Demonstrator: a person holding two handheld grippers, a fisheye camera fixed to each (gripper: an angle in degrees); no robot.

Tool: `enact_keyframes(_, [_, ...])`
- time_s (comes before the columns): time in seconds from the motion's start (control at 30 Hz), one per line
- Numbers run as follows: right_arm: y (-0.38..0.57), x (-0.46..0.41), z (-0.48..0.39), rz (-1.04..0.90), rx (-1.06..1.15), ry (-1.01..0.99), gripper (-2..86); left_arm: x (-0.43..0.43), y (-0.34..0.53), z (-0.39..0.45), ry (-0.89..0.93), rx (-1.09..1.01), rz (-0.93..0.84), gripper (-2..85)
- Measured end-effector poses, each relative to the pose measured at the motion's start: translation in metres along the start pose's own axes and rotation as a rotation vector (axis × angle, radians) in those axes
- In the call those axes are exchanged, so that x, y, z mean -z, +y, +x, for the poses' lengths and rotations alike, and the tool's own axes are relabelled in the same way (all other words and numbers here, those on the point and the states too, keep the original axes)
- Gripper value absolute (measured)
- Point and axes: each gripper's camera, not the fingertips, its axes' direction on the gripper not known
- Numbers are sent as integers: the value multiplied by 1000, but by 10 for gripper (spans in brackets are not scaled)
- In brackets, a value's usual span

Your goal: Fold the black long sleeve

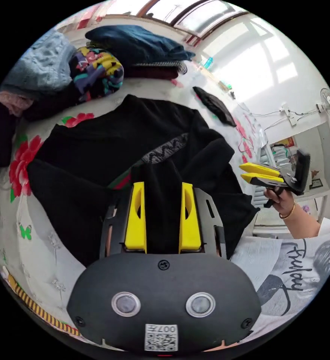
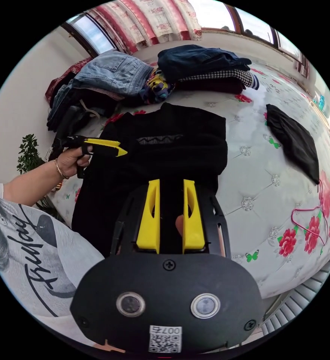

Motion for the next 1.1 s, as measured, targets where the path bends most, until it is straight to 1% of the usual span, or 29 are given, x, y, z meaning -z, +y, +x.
enact_keyframes(0.03, [0,-3,2,-3,-4,3,66,-7,-3,2,-32,7,-34,68])
enact_keyframes(0.07, [1,-6,7,-6,-8,12,68,-4,-6,7,-70,-9,-22,31])
enact_keyframes(0.13, [2,-8,15,0,-12,36,71,20,-12,14,12,-44,67,19])
enact_keyframes(0.2, [4,-10,30,17,-18,76,75,86,-14,29,125,-94,321,8])
enact_keyframes(0.23, [4,-11,34,19,-22,86,77,106,-13,34,152,-119,387,6])
enact_keyframes(0.3, [2,-20,48,25,-32,112,82,184,-4,56,195,-243,638,-1])
enact_keyframes(0.33, [0,-22,50,26,-32,114,83,202,-1,62,189,-271,685,-1])
enact_keyframes(0.4, [-8,-34,55,33,-15,127,87,259,18,80,139,-358,839,-3])
enact_keyframes(0.5, [-20,-54,57,26,9,150,87,296,49,91,63,-397,982,-4])
enact_keyframes(0.57, [-26,-64,59,23,15,173,84,299,64,88,40,-385,1017,-5])
enact_keyframes(0.63, [-31,-69,59,50,18,189,77,293,74,82,23,-330,1014,-6])
enact_keyframes(0.7, [-39,-79,59,52,44,171,57,279,82,72,35,-250,966,-6])
enact_keyframes(0.73, [-41,-83,58,43,56,186,50,276,83,71,40,-237,958,-6])
enact_keyframes(0.77, [-43,-90,58,22,83,259,37,272,88,69,47,-216,951,-6])
enact_keyframes(0.8, [-44,-95,62,9,101,362,23,270,94,69,51,-213,942,-6])
enact_keyframes(0.87, [-42,-93,77,-6,111,446,15,268,106,72,52,-244,928,-6])
enact_keyframes(0.93, [-34,-84,104,2,86,422,13,263,122,76,71,-307,902,-6])
enact_keyframes(1.0, [-22,-81,147,-24,-15,322,17,245,143,82,130,-406,794,-5])
enact_keyframes(1.03, [-19,-83,157,-35,-42,305,19,238,147,85,147,-431,749,-5])
enact_keyframes(1.07, [-13,-90,174,-72,-85,260,24,220,152,88,190,-459,628,-4])
enact_keyframes(1.1, [-6,-98,189,-119,-134,220,29,200,157,89,211,-439,519,-4])
